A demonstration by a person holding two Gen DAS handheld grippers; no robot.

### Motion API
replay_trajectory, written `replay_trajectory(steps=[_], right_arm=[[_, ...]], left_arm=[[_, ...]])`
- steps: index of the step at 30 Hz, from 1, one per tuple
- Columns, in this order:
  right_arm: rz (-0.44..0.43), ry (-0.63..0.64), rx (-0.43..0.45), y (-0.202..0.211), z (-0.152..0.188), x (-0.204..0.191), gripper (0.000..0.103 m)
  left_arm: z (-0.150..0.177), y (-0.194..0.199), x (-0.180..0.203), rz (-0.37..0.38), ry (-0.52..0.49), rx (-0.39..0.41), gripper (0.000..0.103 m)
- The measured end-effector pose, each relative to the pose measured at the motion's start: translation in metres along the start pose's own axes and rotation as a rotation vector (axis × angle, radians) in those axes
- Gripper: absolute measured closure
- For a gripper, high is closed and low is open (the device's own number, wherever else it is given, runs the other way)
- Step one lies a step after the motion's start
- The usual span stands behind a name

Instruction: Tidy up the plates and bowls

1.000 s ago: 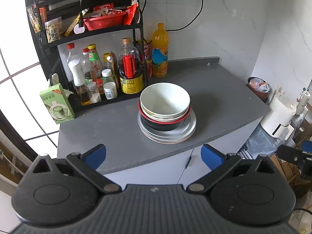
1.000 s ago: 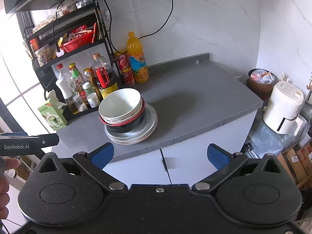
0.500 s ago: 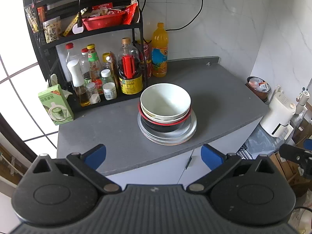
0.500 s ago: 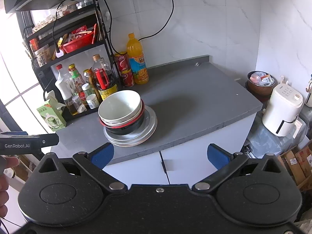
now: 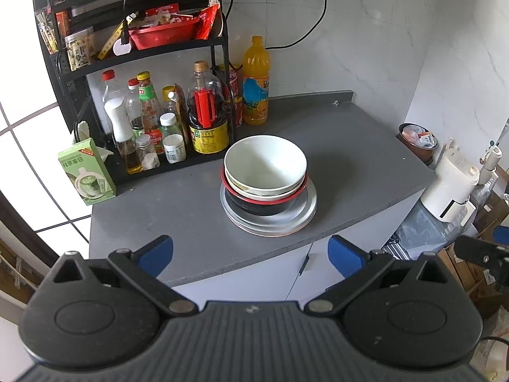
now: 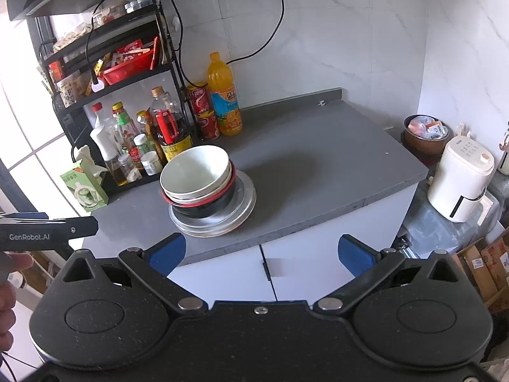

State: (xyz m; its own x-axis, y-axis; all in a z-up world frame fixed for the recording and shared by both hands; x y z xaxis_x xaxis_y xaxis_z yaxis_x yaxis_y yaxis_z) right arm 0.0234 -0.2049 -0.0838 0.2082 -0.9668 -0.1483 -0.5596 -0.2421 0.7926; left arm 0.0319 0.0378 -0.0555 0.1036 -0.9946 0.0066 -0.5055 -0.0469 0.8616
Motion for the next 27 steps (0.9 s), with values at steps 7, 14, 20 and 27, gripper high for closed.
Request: replay_trajectory(steps=[7, 14, 20, 27], right_arm=[[0.011, -0.006, -0.01, -0.0007, 0.0017, 0.0, 0.0], [0.007, -0.001, -0.014, -0.0003, 0.0005, -0.002, 0.0], [0.011, 0.003, -0.014, -0.0006, -0.0001, -0.0027, 0.0], [0.013, 0.006, -0.021, -0.0023, 0.0007, -0.0046, 0.0]], left_arm=[[0.0017, -0.0022, 0.0007, 0.002, -0.012, -0.006, 0.0], [0.001, -0.003, 0.0024, 0.004, -0.013, -0.012, 0.0], [-0.0028, -0.0017, 0.0041, 0.0, -0.016, -0.004, 0.0], [-0.0039, -0.0039, 0.008, 0.0, -0.024, -0.012, 0.0]])
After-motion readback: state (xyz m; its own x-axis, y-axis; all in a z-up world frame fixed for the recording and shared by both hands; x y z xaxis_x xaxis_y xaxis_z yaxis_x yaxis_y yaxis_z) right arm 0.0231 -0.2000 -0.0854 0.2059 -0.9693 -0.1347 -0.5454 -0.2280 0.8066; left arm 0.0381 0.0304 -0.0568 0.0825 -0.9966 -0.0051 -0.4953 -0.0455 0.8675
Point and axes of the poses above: each gripper's, at about its wrist camera, not at the fingertips, and y roughly against the way its jaws point, x to its right, z to its underside, the point moved 7 cm from there along -y, roughly the way its jaws point, and after that the axes turned 12 degrees about -x, right-handed, at the moved point
